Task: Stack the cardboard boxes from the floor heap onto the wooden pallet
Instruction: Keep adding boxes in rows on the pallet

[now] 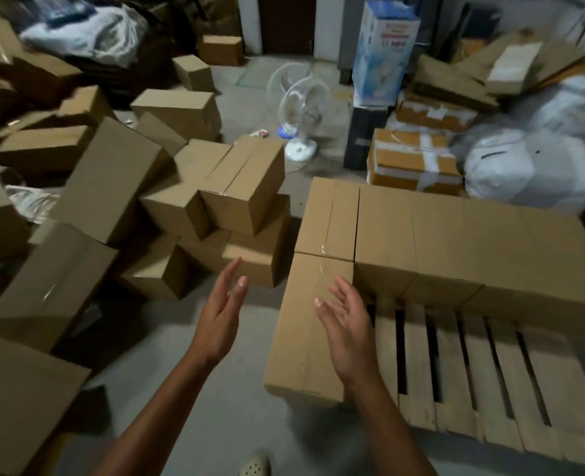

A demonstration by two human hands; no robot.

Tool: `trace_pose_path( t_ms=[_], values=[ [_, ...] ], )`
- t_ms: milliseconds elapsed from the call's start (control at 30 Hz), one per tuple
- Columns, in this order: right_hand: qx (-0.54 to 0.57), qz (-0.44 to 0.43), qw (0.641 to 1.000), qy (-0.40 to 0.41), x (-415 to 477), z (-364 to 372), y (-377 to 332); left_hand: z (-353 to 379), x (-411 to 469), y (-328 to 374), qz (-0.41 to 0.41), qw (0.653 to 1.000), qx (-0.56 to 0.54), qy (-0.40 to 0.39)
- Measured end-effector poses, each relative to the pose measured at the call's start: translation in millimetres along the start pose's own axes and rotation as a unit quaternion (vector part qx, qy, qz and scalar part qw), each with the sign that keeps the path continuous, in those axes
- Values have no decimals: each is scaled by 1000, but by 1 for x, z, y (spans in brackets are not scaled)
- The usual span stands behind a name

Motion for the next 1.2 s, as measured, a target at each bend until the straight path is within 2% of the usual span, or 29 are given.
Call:
trace_pose_path(
  t_ms=[100,233,433,600,700,833,1000,1200],
  values=[
    [-10,-29,999,-16,-24,5,-37,-18,-41,30,5,1000,1,26],
    [-49,-48,997,-39,-43,14,-57,-38,-86,36,-6,999,6,45],
    [-151,-65,983,-79,-44,53,-53,-79,-128,1,14,983,183,25],
    [-199,-59,970,-123,-18,109,-39,-125,-128,-37,-45,980,179,67],
    [-192,-38,971,-140,12,151,-34,-155,-111,-55,-81,984,129,93],
    [-192,-8,970,-148,63,212,-32,-206,-67,-78,-98,988,77,87],
    [-184,18,973,-140,124,271,-36,-278,9,-91,-88,990,100,41],
    [-158,31,982,-95,195,297,-59,-337,101,-83,-61,994,84,23]
  ],
)
Point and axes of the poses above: each hand's wrist, its own x-axis towards the middle knuckle, its own z-axis out of the palm, y = z × x, the point moved 2 cm from there along x, towards the middle knuckle, and after that the axes turned 12 degrees about -y, right-handed, at the moved point
